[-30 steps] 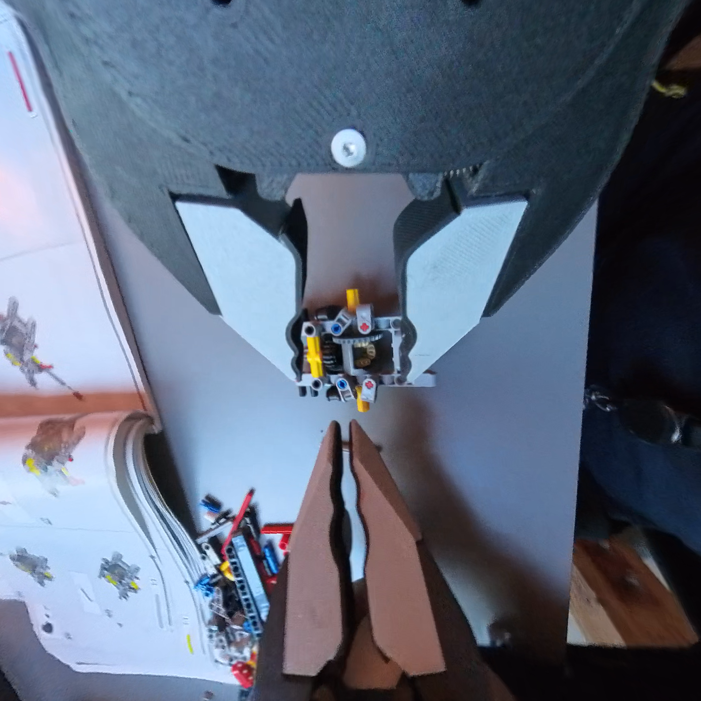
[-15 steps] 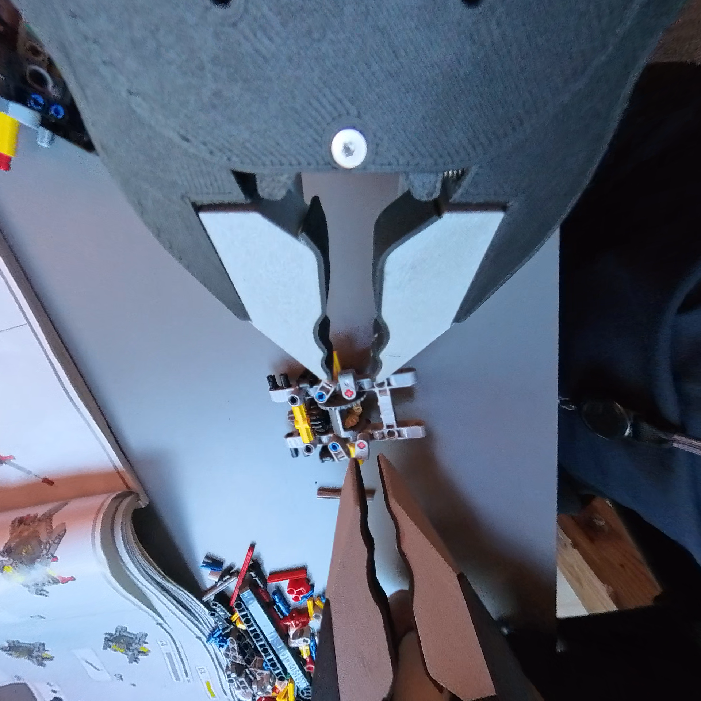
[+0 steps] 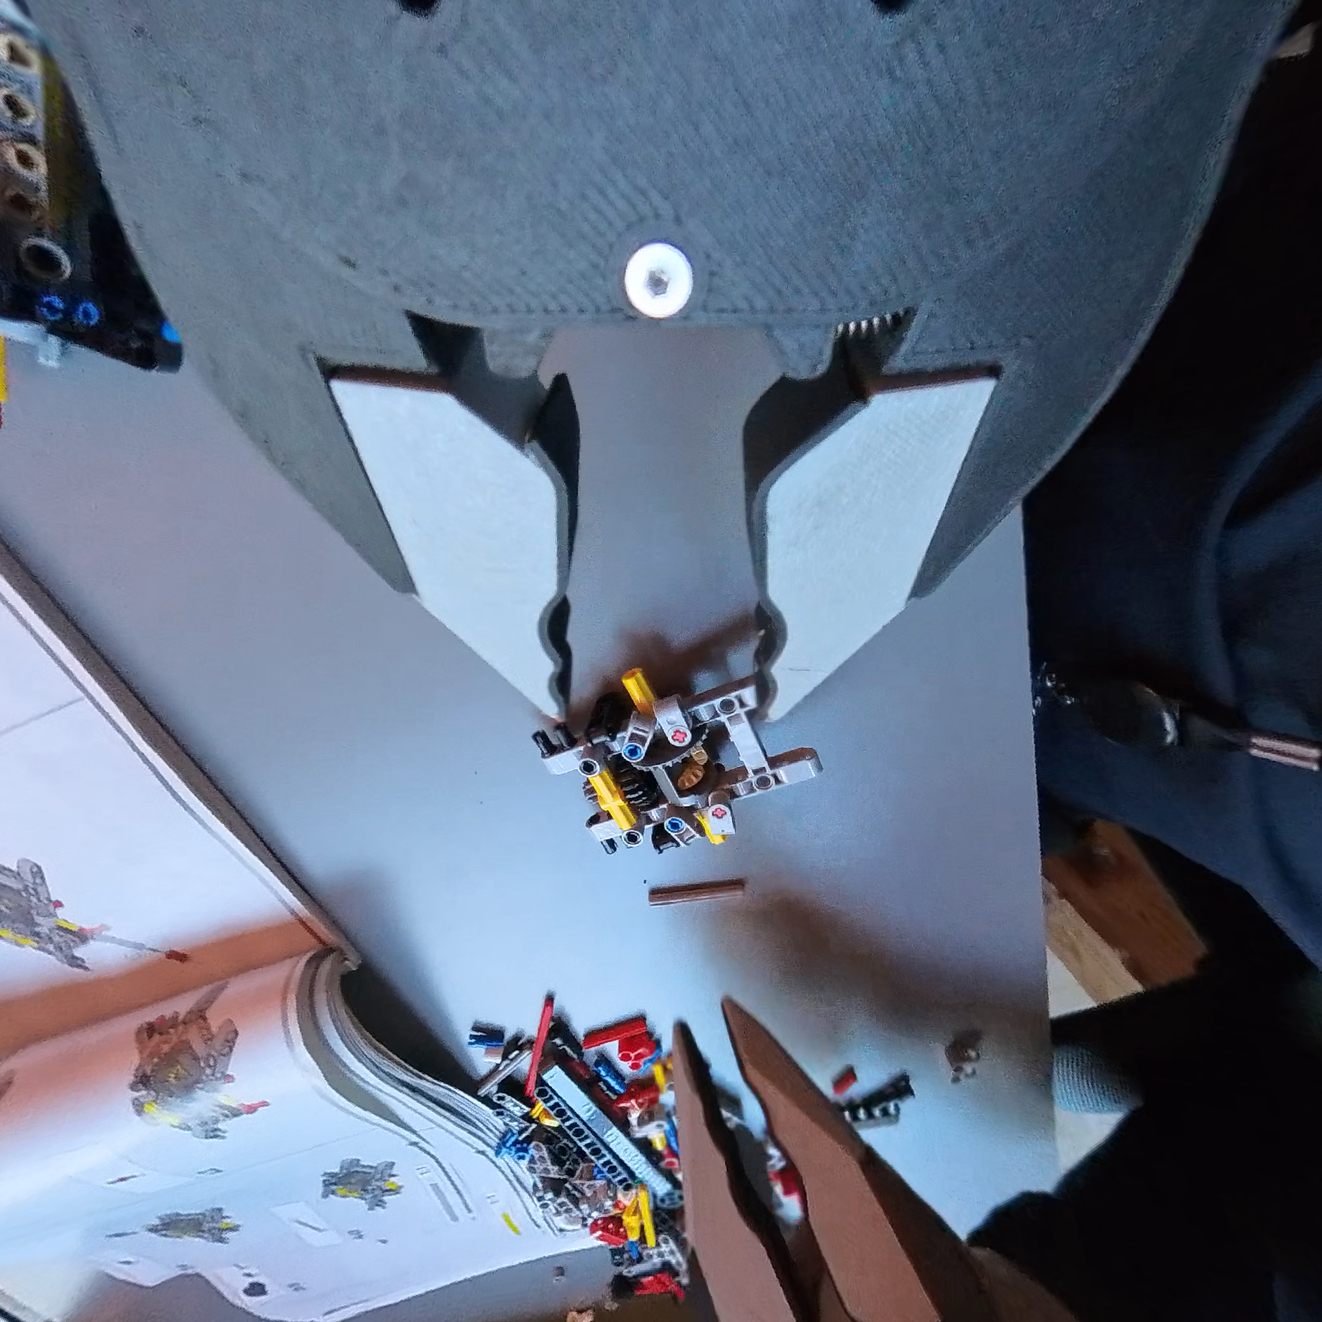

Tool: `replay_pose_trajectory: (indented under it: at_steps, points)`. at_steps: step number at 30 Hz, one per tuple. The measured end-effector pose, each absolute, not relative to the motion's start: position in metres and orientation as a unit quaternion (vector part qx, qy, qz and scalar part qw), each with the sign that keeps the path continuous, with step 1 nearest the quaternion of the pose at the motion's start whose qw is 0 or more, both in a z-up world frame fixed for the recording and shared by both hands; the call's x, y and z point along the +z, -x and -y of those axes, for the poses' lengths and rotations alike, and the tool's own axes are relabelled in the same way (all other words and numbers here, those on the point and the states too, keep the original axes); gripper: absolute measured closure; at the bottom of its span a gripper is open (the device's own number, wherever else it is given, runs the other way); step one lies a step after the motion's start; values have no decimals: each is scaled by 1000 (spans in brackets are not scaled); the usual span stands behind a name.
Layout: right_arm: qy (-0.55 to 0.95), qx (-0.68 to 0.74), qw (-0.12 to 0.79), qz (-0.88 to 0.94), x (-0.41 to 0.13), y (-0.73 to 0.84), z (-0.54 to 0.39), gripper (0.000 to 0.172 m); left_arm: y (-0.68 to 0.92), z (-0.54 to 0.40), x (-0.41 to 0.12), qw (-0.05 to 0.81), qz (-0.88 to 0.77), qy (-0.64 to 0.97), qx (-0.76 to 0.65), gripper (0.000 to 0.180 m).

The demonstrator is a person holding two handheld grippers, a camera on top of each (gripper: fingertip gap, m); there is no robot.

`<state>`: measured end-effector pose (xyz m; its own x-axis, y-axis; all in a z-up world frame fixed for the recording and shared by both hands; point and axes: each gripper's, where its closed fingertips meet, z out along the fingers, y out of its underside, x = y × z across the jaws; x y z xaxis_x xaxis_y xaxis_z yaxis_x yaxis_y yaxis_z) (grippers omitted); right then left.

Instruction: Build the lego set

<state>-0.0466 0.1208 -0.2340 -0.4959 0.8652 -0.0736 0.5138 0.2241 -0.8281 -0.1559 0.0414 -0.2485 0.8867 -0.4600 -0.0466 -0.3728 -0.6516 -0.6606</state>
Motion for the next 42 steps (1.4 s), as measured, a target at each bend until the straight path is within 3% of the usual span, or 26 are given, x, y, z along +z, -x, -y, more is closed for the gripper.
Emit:
replay_pose_trajectory:
  at_steps: [10,12,14,16,23,25,29,34,42]
  points:
    - [576,370,214,697,-260,66,-103,102,111,-54,-266,318,-148,924,-154,155]
    - [582,336,215,708,-269,63,-110,96,113,-58,-270,314,-145,928,-141,164]
    - [578,327,210,717,-269,57,-119,98,120,-60,-272,312,-158,931,-103,179]
    - [577,311,216,724,-267,52,-135,108,119,-61,-272,312,-166,930,-99,179]
    - [530,325,247,744,-248,41,-134,117,119,-56,-271,311,-193,925,-101,178]
    - [510,332,248,754,-245,39,-124,119,118,-52,-268,314,-203,921,-108,166]
    - [486,330,253,769,-247,45,-110,123,111,-55,-266,318,-210,916,-127,162]
    - [462,332,248,784,-247,60,-92,124,108,-63,-272,312,-208,918,-132,179]
    - [451,327,233,797,-260,72,-84,141,110,-49,-272,328,-258,900,-124,179]
